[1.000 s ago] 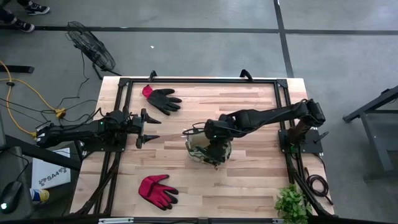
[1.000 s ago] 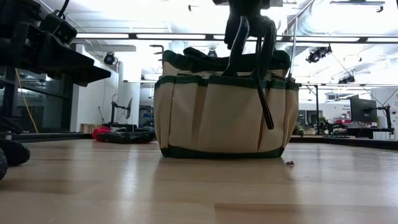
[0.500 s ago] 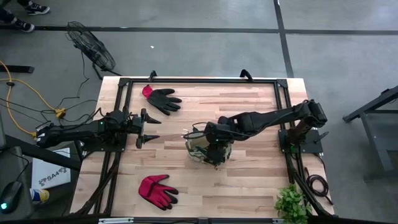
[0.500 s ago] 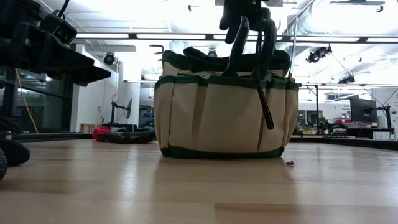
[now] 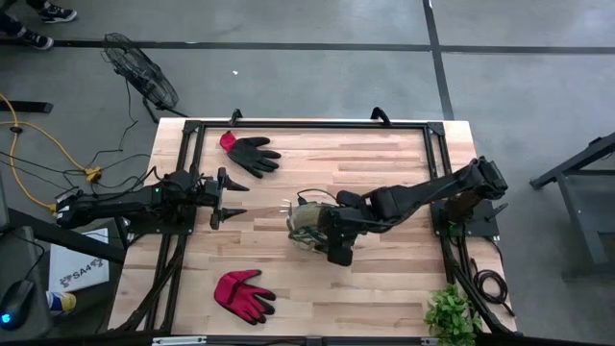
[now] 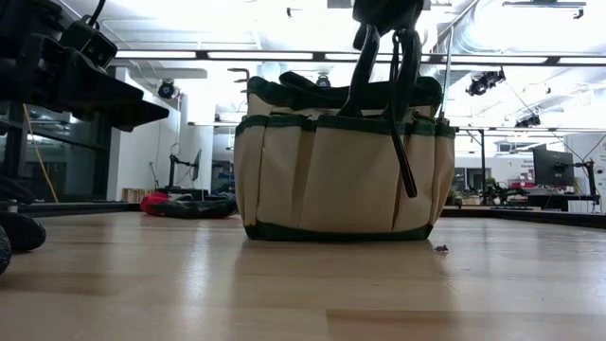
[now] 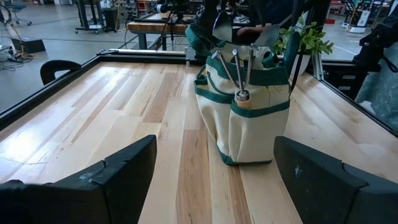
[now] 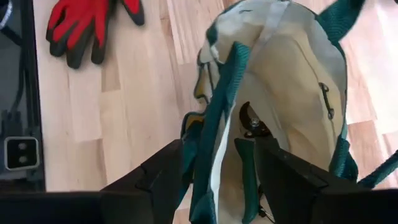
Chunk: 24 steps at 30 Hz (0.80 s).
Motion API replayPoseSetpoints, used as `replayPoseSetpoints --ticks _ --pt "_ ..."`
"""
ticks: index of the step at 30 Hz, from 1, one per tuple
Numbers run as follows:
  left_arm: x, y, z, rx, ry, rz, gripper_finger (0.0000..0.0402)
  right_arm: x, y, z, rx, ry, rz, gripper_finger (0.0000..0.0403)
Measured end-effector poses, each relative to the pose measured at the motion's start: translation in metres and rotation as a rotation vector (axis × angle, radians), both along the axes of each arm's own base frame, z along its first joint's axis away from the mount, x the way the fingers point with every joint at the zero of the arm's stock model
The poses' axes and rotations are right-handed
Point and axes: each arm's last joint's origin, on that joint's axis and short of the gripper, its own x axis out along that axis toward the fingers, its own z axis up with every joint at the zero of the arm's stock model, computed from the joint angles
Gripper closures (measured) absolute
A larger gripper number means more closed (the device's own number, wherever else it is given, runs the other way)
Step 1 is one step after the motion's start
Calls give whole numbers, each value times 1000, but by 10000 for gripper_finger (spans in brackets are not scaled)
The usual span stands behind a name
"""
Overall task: Pick & Place Garden tools in Gardening bag
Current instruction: Put the red glove into the gardening bag
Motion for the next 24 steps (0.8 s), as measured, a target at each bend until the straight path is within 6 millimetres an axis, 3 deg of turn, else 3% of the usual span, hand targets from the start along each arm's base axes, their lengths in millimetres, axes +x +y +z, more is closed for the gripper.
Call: replayPoseSetpoints --ticks 10,17,24 --pt "0 0 0 0 0 0 82 -23 19 14 -57 -15 21 214" --pt "0 0 0 0 0 0 82 -76 18 4 -34 -44 -20 214" --pt "0 0 0 0 0 0 82 -132 -6 -14 92 -48 -180 214"
